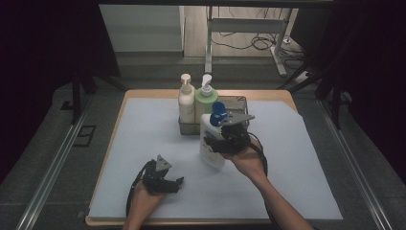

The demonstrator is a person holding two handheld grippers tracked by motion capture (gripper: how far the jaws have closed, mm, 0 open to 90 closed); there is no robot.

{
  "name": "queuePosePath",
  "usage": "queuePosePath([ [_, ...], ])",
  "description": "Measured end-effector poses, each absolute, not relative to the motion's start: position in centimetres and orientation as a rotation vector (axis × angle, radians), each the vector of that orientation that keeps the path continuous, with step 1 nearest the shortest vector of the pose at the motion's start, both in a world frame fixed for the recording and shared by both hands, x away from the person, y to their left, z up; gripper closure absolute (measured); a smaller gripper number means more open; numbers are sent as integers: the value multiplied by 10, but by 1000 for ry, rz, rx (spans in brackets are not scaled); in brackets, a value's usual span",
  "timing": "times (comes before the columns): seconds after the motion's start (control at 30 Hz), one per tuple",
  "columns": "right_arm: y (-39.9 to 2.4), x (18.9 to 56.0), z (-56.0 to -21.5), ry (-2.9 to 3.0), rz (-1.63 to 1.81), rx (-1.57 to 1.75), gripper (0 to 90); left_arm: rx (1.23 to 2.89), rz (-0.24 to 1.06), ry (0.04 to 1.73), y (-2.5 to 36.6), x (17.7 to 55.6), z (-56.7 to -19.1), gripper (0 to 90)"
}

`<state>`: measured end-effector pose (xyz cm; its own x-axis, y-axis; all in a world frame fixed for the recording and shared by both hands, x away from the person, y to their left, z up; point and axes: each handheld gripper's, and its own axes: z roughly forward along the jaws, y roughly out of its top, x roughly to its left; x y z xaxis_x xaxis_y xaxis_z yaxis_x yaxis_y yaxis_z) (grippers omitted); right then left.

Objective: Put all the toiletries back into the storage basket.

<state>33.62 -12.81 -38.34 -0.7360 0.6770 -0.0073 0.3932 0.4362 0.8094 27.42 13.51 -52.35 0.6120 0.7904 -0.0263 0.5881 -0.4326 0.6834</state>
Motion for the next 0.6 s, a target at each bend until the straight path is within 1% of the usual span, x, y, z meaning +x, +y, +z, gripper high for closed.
queuePosePath([
  [0.6, -163, 347, -365, 2302, 1172, 995, 405, 2173, 393, 1080, 135, 274, -524, 121],
])
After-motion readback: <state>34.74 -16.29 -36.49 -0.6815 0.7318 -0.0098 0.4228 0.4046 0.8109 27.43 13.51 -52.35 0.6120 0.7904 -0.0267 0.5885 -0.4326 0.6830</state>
